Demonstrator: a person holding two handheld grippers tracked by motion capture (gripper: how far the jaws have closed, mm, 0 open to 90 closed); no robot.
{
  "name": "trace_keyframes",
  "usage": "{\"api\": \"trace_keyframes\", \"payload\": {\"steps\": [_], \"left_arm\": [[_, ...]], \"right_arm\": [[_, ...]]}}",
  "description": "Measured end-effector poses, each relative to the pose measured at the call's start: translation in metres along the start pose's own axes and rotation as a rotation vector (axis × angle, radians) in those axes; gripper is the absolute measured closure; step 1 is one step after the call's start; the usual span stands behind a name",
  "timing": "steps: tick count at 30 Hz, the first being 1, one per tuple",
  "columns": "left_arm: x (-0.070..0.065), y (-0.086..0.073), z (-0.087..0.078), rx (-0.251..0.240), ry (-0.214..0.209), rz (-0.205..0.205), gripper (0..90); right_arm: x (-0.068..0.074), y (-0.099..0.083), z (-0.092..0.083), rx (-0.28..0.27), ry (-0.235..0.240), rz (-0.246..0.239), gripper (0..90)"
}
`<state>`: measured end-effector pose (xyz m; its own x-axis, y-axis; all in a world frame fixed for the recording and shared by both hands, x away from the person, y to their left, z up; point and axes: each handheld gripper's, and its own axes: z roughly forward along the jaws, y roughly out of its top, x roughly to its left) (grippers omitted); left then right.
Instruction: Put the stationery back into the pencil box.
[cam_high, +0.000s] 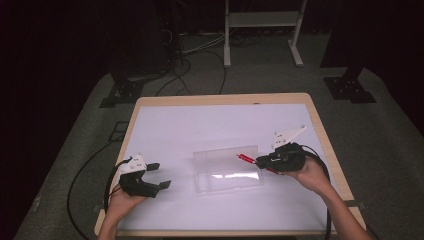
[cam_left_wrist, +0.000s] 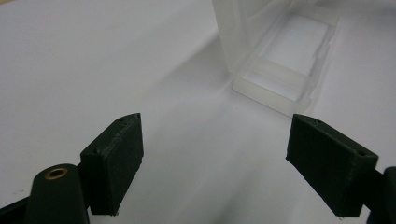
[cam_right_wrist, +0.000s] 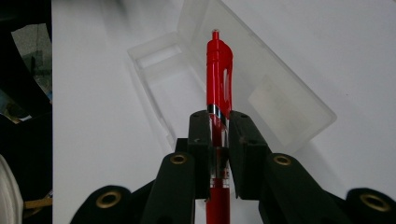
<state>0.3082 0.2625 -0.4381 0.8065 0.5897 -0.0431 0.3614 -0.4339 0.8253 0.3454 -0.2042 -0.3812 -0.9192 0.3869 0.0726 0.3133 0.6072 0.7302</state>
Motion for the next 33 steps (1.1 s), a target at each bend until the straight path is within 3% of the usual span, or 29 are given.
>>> {"api": "trace_keyframes", "payload": {"steps": [12, 27, 33], "left_arm": [[0.001, 0.0, -0.002, -0.008, 0.004, -0.005, 18.1], [0.002, -0.001, -0.001, 0.005, 0.004, 0.0, 18.1], [0.002, -0.002, -0.001, 0.003, 0.002, -0.005, 18.1]], "right_arm": [[0.0, 0.01, 0.016, 0.012, 0.039, -0.053, 78.8], [-0.004, 0.016, 0.035, 0.043, 0.064, -0.078, 78.8], [-0.003, 0.017, 0.047, 0.061, 0.098, -0.099, 78.8]]}}
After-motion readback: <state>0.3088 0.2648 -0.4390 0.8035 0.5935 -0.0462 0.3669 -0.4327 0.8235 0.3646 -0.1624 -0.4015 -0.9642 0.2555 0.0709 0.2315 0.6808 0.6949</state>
